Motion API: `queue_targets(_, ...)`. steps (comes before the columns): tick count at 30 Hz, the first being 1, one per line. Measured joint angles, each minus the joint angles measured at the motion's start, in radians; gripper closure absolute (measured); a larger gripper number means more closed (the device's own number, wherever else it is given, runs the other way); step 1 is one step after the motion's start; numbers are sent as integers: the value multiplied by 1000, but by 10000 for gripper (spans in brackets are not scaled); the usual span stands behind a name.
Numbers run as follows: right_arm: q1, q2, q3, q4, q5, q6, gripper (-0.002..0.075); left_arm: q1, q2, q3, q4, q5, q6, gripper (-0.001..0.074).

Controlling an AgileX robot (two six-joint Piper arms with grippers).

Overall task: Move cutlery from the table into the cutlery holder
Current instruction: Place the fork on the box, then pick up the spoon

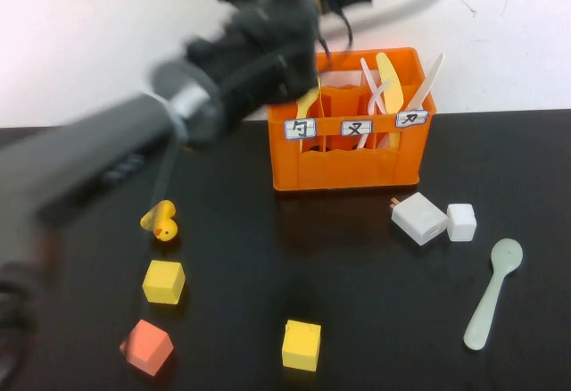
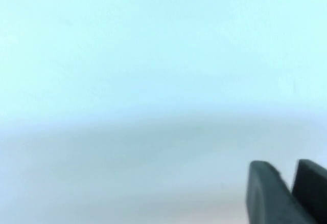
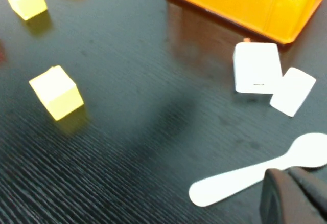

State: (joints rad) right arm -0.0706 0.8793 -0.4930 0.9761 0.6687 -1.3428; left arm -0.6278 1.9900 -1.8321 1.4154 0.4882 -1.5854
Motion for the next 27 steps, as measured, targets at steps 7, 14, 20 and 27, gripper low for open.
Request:
queue_targets(7, 0, 249, -202, 8, 82, 44, 728, 0, -215, 0, -556, 229, 596, 729)
queue_targets(14, 112, 483, -422, -251, 52, 331, 728, 7, -368, 99, -940, 404, 906, 735)
queue_targets(20, 307, 623, -536, -787, 74, 847, 728, 11, -580, 366, -966, 354, 894, 735)
queue_targets(27, 336, 777, -553, -934, 85, 993, 728, 11, -887, 766, -996, 236, 808, 736)
